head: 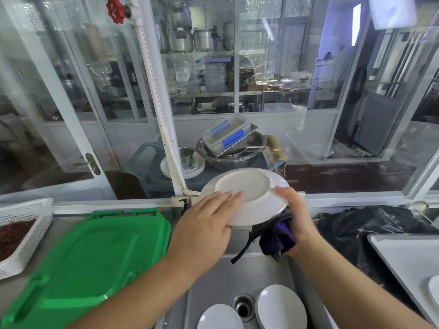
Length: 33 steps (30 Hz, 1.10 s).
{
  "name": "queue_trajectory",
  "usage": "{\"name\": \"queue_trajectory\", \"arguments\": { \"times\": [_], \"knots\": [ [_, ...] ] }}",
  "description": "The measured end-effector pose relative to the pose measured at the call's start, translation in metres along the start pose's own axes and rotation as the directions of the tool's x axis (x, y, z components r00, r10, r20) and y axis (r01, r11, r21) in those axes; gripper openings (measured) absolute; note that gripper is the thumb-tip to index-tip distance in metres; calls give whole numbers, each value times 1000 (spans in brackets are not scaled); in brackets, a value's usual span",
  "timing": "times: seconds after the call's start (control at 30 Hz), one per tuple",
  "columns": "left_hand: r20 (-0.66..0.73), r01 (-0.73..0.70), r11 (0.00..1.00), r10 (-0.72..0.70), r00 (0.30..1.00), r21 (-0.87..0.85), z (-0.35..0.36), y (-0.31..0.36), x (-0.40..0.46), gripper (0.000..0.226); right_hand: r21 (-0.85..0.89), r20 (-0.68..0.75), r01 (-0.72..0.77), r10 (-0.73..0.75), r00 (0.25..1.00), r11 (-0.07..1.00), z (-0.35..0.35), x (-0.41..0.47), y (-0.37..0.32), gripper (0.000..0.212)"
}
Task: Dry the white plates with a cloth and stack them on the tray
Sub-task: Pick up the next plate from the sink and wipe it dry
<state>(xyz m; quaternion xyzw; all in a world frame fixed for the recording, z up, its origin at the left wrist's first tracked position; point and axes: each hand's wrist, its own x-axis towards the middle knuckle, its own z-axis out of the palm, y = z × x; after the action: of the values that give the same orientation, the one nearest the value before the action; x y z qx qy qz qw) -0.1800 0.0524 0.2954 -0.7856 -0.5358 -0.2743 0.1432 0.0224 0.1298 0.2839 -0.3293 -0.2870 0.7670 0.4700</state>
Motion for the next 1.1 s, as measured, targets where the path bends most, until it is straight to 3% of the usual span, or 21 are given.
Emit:
{"name": "queue_trajectory", "arguments": {
  "times": [0.1,0.17,0.2,0.23,0.27,0.3,0.33,0.37,0.47,0.6,0.8,0.9,1.03,1.1],
  "knots": [
    [21,33,989,-31,999,-147,-3,-11,-3,71,-9,-53,29,-29,998,1000,-7,0,1,54],
    [-11,256,870,-288,958,-422,-2,-17,-5,61,-8,-83,42,-42,996,999,-11,1,0,53],
    [24,403,678,-494,869,-614,-2,-19,-4,54,-10,-89,41,-42,995,999,-13,1,-1,53],
    [147,502,360,-680,718,-787,-4,-21,1,44,-17,-86,35,-36,996,999,-13,0,-1,52],
    [349,511,-18,-751,561,-859,-5,-25,5,32,-23,-75,28,-29,997,999,-14,0,-2,52],
    [555,454,-353,-693,460,-818,-7,-28,8,28,-27,-60,22,-23,998,999,-16,0,-2,52],
    [689,408,-554,-586,427,-725,-9,-31,8,35,-29,-40,19,-20,999,999,-17,2,-1,52],
    [760,403,-650,-490,426,-645,-10,-32,7,44,-30,-23,22,-22,999,999,-18,3,0,51],
    [805,419,-711,-362,470,-565,-8,-24,4,54,-6,18,68,-68,998,998,-18,5,4,42],
    [760,377,-700,-371,534,-607,-3,-10,4,38,27,50,59,-60,997,998,-13,1,9,39],
    [772,263,-778,-400,495,-571,3,3,1,46,-1,61,59,-59,996,998,-18,-2,11,44],
    [755,227,-769,-444,483,-598,3,4,2,48,-62,4,22,-22,1000,998,-19,-4,11,49],
    [687,204,-701,-523,505,-684,0,-4,2,43,-149,-108,-57,41,993,987,-29,-7,8,71],
    [640,228,-632,-561,524,-741,-4,-12,1,33,-104,-217,-98,73,973,990,-35,-7,2,63]
  ]
}}
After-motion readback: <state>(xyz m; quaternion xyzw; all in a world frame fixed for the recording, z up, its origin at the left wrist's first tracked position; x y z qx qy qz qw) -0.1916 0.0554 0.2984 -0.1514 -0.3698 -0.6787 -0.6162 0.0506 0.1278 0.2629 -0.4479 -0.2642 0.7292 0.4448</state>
